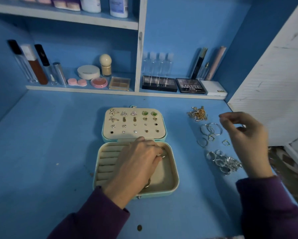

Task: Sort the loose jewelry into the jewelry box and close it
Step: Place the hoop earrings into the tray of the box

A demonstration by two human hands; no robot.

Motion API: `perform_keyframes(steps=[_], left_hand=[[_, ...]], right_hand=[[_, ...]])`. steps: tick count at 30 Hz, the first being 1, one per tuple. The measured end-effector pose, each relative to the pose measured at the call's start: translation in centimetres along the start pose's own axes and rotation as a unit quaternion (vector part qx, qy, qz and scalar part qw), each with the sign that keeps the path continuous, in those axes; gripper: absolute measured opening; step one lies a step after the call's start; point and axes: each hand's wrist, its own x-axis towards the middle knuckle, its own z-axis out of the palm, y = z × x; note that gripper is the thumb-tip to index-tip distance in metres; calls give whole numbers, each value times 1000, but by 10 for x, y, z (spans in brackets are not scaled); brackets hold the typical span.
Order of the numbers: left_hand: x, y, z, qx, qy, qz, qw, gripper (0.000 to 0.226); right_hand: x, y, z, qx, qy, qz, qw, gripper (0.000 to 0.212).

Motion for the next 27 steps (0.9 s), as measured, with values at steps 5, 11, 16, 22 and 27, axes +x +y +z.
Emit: perform_keyframes(steps=[5,11,16,22,27], left_hand=[[1,1,0,-11,-2,-9,1000,26],[0,2,2,-43,5,-12,999,26],[-3,1,2,-90,67,-22,993,18],[-6,-7,-3,-101,95,-25,990,16],[-15,-25,-1,-79,166,-8,983,16]], right_hand=[[39,26,-10,-196,-137,3,971,8],[52,45,2,-326,-196,58,923,15],[56,46,7,-333,-202,82,917,16],[57,42,7,-275,-200,97,936,16],[48,20,4,-162,-160,87,970,11]])
